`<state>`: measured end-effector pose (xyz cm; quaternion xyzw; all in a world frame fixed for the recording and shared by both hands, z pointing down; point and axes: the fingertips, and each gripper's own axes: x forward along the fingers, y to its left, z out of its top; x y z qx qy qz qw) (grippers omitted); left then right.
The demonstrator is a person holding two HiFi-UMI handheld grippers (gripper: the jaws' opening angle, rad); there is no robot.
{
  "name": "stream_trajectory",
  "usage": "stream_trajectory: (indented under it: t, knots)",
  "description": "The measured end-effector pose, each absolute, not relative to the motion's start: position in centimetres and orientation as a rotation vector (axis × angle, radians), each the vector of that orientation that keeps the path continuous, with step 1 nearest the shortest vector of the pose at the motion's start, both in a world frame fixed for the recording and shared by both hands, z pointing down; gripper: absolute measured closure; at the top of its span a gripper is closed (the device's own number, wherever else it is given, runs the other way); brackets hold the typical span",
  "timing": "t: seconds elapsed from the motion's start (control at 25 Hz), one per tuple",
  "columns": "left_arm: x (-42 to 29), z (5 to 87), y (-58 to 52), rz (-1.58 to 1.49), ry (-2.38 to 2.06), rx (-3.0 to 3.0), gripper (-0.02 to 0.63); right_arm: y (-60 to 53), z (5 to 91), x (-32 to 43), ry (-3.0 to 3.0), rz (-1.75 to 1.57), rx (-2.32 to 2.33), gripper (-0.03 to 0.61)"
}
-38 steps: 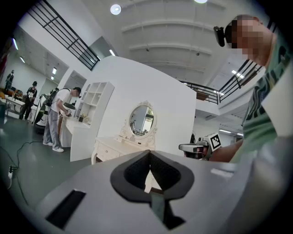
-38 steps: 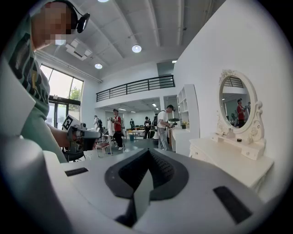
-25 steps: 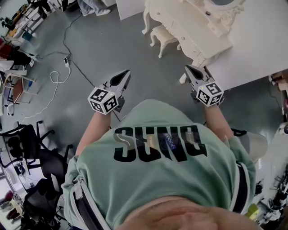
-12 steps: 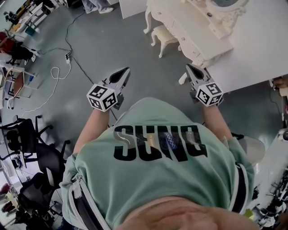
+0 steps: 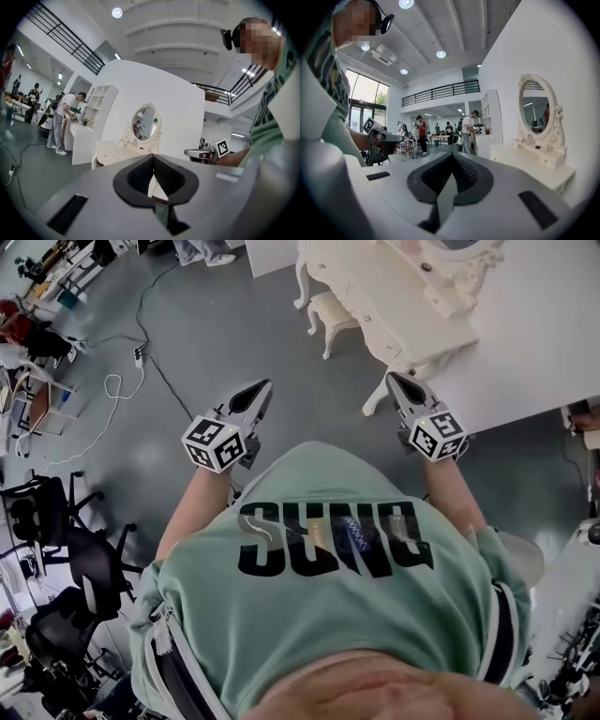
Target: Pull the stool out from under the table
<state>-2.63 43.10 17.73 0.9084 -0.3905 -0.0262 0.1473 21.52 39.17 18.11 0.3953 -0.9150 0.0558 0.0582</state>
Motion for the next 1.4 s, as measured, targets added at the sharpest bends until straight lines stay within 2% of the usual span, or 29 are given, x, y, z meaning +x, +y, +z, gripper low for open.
stream_trajectory:
  t: [0.28,0.64,0.88,1.24,1.4]
  knots:
    - [1.3,18.1,43.0,-0.029,-1.102,2.618,0.606,38.6,18.9,24.8,-2.785,0.192,1.191,0.584]
    - [-0.7,19.2,38.4,-0.024,-1.05,2.616,0.606,35.3,20.0,22.7,-2.756,0.219,1.203,0.584]
    - [-4.6,20.9,30.8,-0.031,-0.951,2.64,0.606,29.0,20.8,19.1,-2.695,0.221,1.283,0.584]
    - [-14.0,20.4,14.0,0.04,-0.799,2.726,0.606,14.9,19.8,8.6,-2.635,0.226,1.407,0.584]
    - [-16.5,20.0,7.2,0.045,-0.768,2.725,0.606,9.5,19.5,6.4,-2.606,0.244,1.46,0.584]
